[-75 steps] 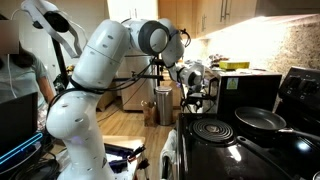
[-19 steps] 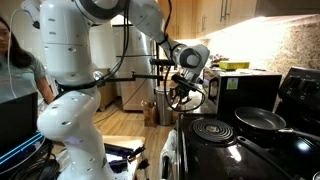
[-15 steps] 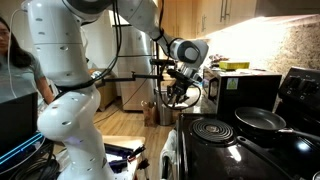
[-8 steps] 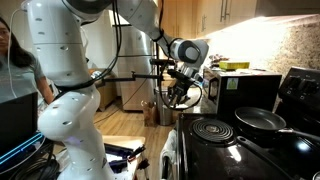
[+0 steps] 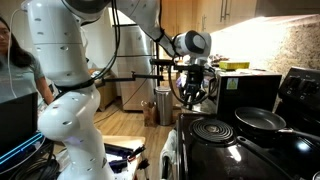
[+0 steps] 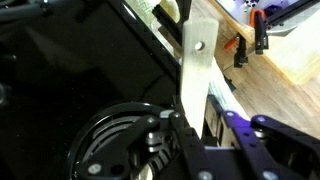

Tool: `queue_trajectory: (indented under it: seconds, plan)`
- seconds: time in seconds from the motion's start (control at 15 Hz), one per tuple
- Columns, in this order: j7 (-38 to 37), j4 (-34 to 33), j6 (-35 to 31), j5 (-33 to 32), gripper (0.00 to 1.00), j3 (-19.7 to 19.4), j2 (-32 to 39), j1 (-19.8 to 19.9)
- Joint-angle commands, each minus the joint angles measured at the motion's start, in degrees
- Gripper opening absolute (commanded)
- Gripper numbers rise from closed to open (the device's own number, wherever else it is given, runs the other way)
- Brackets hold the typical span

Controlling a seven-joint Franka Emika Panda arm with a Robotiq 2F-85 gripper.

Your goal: Place the wooden spoon on the pan

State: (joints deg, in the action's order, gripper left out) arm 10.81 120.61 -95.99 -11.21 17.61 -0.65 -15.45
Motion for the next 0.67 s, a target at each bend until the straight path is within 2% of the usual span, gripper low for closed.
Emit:
queue_trajectory:
  seconds: [0.0, 0.2, 0.33, 0.47, 0.53, 0.6]
  plan:
    - [-4.8, -1.7, 1.1, -4.8, 0.09, -0.6, 0.1, -0.3]
    - [-9.1, -3.0, 2.0, -13.6, 0.09, -0.8, 0.8, -0.3]
    - [-10.8, -4.0, 1.6, -17.2, 0.09, -1.0, 1.3, -0.3]
    - [-10.4, -5.6, 1.5, -18.7, 0.09, -1.2, 1.7, -0.3]
    - [-9.1, -3.5, 0.3, -16.7, 0.09, -1.4, 0.8, -0.2]
    - [-9.1, -3.8, 0.3, -16.8, 0.27, -1.5, 0.8, -0.2]
